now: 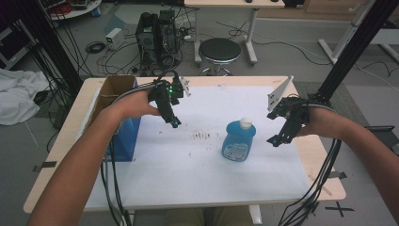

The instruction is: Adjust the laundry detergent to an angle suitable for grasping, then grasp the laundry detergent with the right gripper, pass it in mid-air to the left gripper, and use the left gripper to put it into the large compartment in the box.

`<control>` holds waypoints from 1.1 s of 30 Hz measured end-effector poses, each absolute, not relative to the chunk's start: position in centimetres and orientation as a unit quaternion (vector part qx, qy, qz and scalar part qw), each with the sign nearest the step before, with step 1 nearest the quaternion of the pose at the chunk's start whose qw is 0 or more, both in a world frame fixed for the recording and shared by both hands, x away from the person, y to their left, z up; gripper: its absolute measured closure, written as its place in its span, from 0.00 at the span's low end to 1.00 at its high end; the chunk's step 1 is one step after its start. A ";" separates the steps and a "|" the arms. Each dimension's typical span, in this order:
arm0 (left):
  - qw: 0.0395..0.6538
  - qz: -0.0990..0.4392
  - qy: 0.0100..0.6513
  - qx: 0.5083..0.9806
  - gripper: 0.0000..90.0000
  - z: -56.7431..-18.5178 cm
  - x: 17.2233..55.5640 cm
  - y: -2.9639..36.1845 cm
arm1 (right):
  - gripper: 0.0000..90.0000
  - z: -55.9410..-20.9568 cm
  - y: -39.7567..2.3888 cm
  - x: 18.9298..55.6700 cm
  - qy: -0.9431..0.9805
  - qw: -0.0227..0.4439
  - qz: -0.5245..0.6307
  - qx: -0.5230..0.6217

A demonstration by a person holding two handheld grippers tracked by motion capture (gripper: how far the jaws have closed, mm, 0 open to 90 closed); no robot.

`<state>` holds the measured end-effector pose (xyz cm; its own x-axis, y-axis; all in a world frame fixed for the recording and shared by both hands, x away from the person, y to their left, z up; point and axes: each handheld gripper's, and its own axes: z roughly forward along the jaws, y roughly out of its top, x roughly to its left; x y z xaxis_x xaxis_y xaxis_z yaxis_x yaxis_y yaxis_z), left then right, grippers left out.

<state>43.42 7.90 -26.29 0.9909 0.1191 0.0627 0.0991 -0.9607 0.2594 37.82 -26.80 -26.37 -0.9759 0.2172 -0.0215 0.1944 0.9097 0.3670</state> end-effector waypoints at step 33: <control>0.123 0.038 0.055 0.990 0.19 -26.8 43.6 8.0 | 0.09 -31.4 -29.4 37.3 0.942 0.031 0.306 0.135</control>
<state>43.60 7.97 -26.82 0.9910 0.1191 0.0619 0.1002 -0.9635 0.2483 37.33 -29.41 -31.39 -0.9614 0.2741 0.0248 0.2363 0.7759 0.5849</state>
